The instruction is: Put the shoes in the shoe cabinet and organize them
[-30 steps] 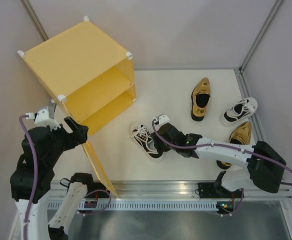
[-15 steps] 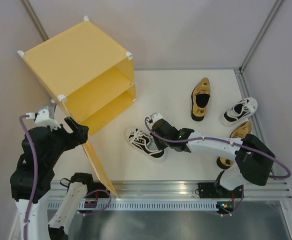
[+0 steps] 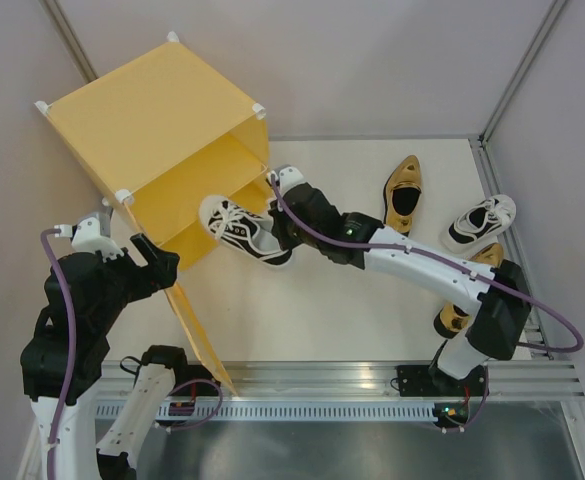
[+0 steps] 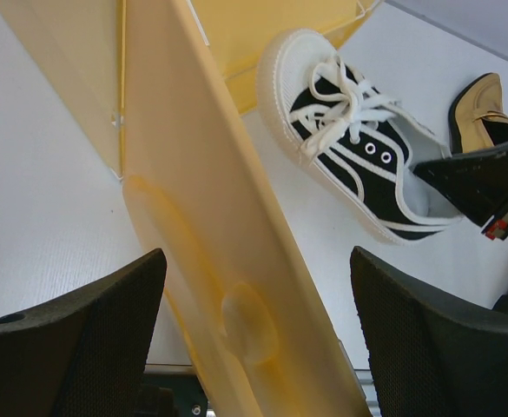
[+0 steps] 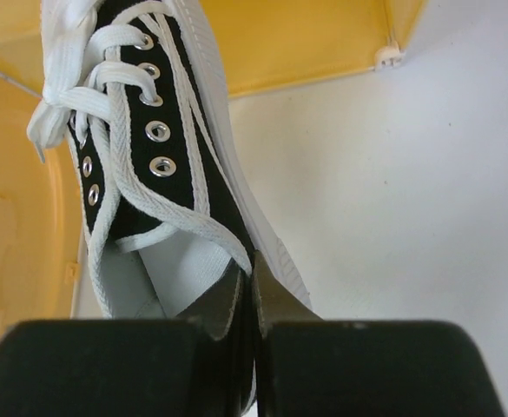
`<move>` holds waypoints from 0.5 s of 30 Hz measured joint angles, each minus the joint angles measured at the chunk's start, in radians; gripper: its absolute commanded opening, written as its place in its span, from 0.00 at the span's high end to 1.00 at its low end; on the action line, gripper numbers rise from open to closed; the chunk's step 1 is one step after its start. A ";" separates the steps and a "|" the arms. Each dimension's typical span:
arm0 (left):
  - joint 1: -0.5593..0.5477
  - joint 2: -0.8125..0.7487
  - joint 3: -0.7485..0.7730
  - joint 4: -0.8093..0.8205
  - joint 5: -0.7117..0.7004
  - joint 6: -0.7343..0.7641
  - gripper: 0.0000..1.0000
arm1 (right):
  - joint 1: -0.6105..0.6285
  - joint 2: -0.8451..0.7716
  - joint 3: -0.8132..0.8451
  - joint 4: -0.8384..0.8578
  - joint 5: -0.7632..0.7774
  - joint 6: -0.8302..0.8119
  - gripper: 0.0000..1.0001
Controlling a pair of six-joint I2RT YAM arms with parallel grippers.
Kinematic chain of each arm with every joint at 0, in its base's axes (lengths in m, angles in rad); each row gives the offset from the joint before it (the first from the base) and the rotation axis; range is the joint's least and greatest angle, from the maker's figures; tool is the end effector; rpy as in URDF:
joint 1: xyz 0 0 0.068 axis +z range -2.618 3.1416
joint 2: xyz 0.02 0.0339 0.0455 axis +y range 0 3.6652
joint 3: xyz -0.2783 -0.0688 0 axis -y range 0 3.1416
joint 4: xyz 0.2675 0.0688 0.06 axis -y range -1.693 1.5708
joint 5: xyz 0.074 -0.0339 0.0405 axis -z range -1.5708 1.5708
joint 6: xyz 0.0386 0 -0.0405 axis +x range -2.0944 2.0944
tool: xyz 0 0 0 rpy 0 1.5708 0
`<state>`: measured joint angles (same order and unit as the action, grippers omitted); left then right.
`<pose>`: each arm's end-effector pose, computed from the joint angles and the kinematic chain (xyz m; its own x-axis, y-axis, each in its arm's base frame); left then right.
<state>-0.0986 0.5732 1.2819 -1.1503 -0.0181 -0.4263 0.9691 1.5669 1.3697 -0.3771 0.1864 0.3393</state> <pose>0.0518 -0.0044 0.4360 -0.4212 -0.3738 -0.8264 -0.1011 0.9248 -0.3668 0.2249 0.3150 0.3374 -0.5303 -0.1945 -0.8252 -0.5785 0.7945 0.1845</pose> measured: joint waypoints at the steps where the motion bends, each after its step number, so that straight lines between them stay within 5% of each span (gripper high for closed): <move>1: 0.000 0.000 0.000 0.000 0.000 0.000 0.11 | -0.003 0.025 0.040 -0.005 0.002 0.003 0.99; 15: 0.000 0.002 0.001 -0.003 0.002 0.000 0.11 | -0.044 0.430 0.504 0.021 0.017 0.100 0.99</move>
<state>-0.0986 0.5747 1.2831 -1.1538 -0.0162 -0.4263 0.9253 1.9968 1.8740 -0.3561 0.2035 0.4397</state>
